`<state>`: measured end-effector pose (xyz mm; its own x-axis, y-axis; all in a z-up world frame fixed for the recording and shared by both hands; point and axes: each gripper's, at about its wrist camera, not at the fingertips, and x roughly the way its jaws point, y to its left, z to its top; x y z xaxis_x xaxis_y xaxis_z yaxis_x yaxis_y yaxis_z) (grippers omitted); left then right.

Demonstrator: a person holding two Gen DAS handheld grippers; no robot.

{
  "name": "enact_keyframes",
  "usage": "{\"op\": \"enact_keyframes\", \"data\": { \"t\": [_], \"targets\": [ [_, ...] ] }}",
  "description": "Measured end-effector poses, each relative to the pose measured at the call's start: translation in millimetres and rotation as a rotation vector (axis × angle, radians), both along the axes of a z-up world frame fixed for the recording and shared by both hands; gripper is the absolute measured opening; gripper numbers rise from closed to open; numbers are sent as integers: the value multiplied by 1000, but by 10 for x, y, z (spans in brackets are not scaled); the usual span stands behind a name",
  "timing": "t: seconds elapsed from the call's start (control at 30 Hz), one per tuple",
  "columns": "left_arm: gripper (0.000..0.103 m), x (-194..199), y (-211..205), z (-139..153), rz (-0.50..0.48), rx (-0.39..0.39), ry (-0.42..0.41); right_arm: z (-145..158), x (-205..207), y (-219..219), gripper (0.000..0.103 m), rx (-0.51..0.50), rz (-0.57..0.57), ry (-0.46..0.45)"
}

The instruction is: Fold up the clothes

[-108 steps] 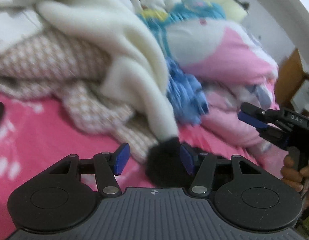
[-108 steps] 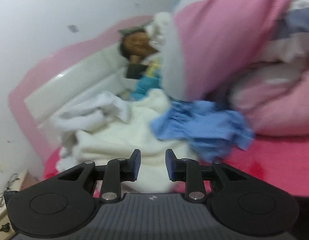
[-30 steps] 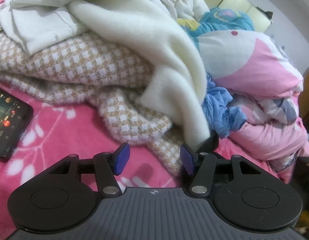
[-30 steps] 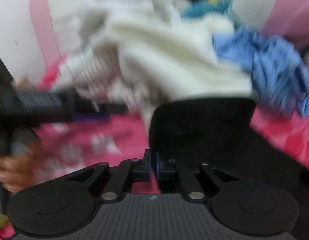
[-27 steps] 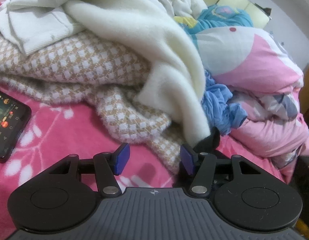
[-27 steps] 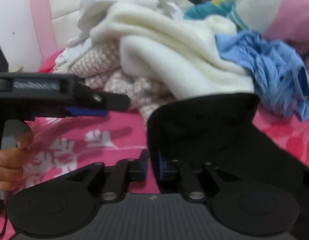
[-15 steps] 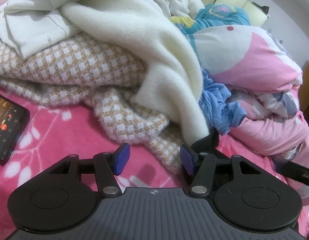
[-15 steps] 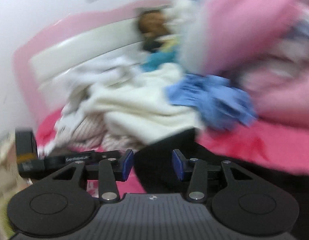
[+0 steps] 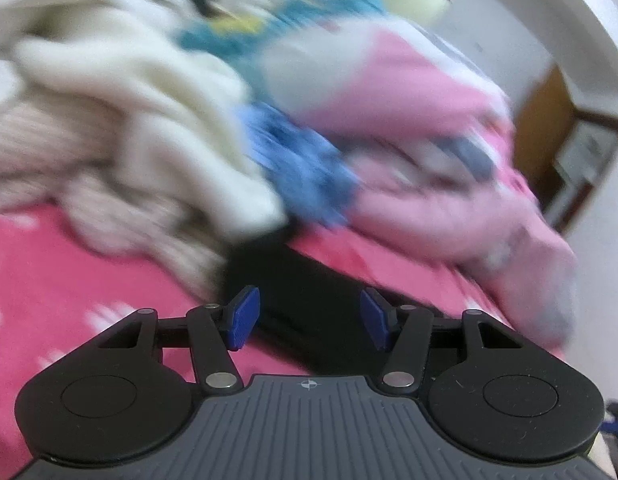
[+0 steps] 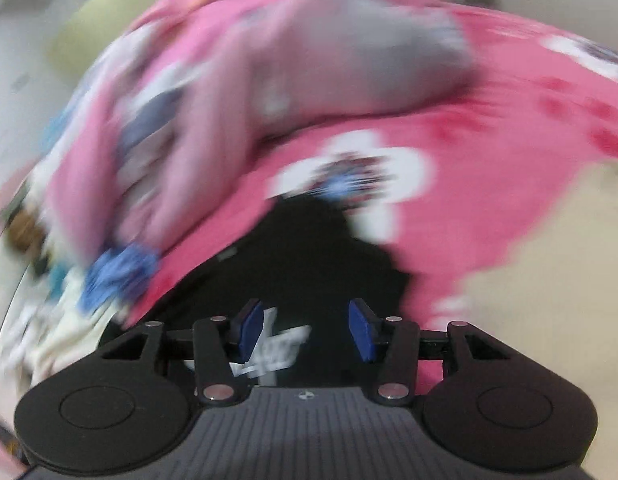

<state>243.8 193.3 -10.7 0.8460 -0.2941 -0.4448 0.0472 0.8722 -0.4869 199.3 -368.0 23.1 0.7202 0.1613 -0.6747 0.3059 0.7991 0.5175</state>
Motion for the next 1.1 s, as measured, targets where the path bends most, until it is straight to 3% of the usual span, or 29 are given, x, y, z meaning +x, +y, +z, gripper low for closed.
{"op": "enact_keyframes", "data": {
  "t": [0.07, 0.2, 0.37, 0.53, 0.63, 0.7, 0.9, 1.1],
  "targets": [
    [56, 14, -317, -30, -72, 66, 9, -76, 2, -214, 51, 36, -48, 30],
    [56, 96, -748, -207, -149, 203, 53, -218, 334, -287, 51, 48, -31, 69],
    [56, 194, -743, -421, -147, 241, 130, -433, 925, -184, 52, -64, 38, 151],
    [56, 192, -762, -471, -150, 268, 125, -837, 1408, -145, 53, -139, 88, 290],
    [56, 197, -848, -483, -155, 321, 112, -841, 1436, -120, 48, -154, 111, 259],
    [56, 204, -884, -493, -156, 345, 107, -829, 1422, -144, 14, -128, 137, 237],
    [56, 208, -900, -516, -157, 360, 98, -803, 1443, -169, 3, -111, 211, 232],
    [56, 206, -906, -533, -155, 354, 98, -401, 1434, -341, 2, -203, 130, 59]
  ]
}}
